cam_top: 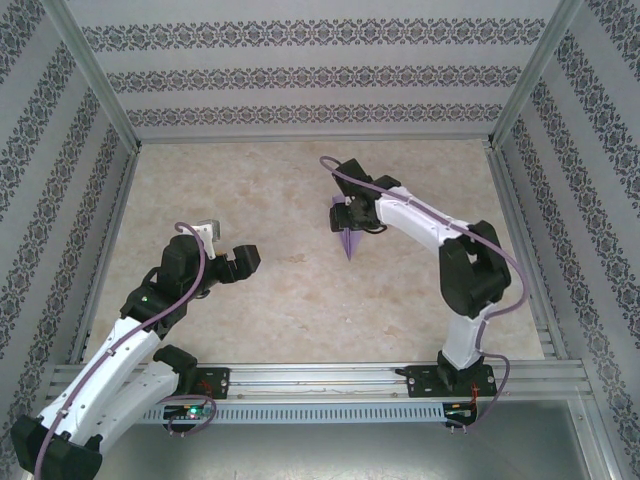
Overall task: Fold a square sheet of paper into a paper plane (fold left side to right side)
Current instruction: Place the paper plane at the center of the table.
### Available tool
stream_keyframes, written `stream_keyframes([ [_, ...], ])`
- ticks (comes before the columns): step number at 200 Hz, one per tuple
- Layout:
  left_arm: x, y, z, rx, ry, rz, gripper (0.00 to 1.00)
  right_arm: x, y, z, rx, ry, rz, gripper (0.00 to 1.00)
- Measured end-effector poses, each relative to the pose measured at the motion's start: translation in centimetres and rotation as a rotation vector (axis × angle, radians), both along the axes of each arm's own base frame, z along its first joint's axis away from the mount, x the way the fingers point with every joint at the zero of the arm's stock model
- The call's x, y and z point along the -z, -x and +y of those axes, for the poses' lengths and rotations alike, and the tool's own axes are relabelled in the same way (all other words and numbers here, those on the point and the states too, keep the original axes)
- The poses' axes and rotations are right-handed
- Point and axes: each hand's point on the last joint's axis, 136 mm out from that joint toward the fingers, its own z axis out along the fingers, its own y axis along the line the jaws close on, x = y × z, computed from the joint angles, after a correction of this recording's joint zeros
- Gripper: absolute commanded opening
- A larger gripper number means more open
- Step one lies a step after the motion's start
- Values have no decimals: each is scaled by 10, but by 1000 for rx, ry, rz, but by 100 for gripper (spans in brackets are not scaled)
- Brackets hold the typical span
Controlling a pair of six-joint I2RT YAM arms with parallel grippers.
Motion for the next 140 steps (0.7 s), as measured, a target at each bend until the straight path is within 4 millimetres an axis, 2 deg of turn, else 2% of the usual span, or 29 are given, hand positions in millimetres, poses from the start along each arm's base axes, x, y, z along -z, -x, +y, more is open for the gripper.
stream_keyframes([
  [28,0,-1,2,-7,0,-1,100,-22,9,-6,-13,-14,-49,83],
  [39,-1,-1,2,-9,0,-2,100,-27,14,-9,-6,-22,-60,98],
  [99,-1,-3,7,-30,-3,-3,100,-44,47,-30,-9,-53,-131,98],
  [140,1,-5,22,-82,-53,5,99,-62,67,-53,11,-98,-221,98],
])
